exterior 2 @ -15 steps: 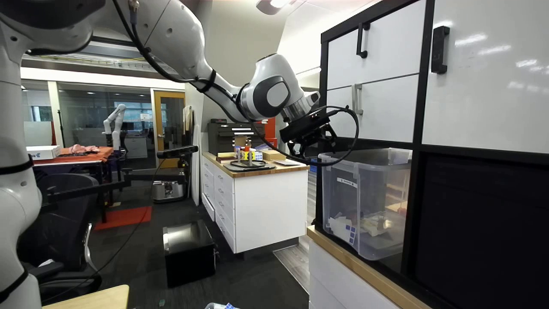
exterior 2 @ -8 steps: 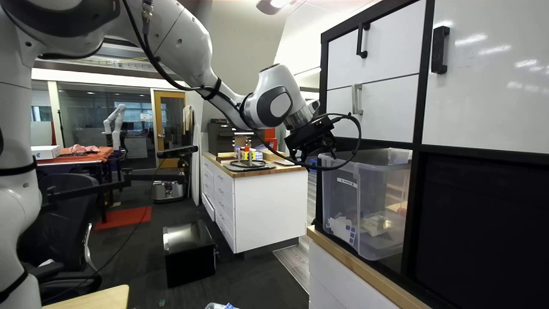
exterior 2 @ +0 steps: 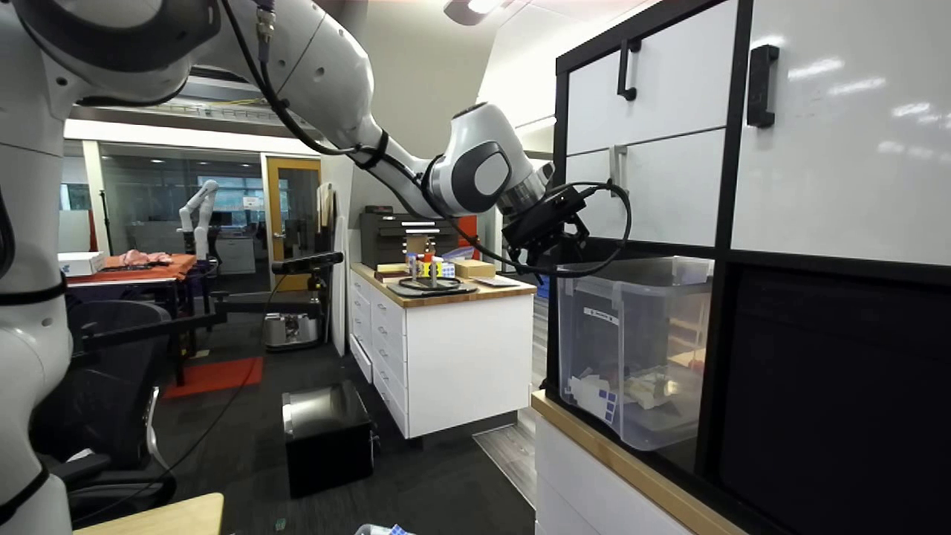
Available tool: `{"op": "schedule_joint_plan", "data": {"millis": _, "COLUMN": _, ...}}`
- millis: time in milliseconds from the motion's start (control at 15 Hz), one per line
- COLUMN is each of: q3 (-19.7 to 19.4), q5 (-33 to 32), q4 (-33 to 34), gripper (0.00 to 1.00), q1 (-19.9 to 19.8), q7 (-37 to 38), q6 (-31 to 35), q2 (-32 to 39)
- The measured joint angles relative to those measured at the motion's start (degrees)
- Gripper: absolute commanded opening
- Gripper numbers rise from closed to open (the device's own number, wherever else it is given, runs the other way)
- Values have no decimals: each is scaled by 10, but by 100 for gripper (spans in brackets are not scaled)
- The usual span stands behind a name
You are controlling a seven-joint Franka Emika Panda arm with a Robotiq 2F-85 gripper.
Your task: Pull the colourless bucket forward
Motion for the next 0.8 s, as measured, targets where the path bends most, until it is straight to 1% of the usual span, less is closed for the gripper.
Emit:
{"op": "schedule_joint_plan", "data": {"millis": 400, "q3": 8, "q5": 0, "q4": 31, "gripper": 100, "q1": 0, "q7": -19, "q6": 0, "q2": 39}}
{"op": "schedule_joint_plan", "data": {"millis": 467, "q3": 10, "q5": 0, "q4": 35, "gripper": 95, "q1": 0, "q7": -22, "q6": 0, "q2": 47}}
{"op": "schedule_joint_plan", "data": {"millis": 533, "q3": 12, "q5": 0, "q4": 39, "gripper": 74, "q1": 0, "q7": -24, "q6": 0, "q2": 54}}
{"op": "schedule_joint_plan", "data": {"millis": 667, "q3": 16, "q5": 1, "q4": 47, "gripper": 69, "q1": 0, "q7": -26, "q6": 0, "q2": 65}}
{"op": "schedule_joint_plan", "data": {"millis": 800, "q3": 19, "q5": 4, "q4": 52, "gripper": 56, "q1": -1, "q7": -30, "q6": 0, "q2": 72}}
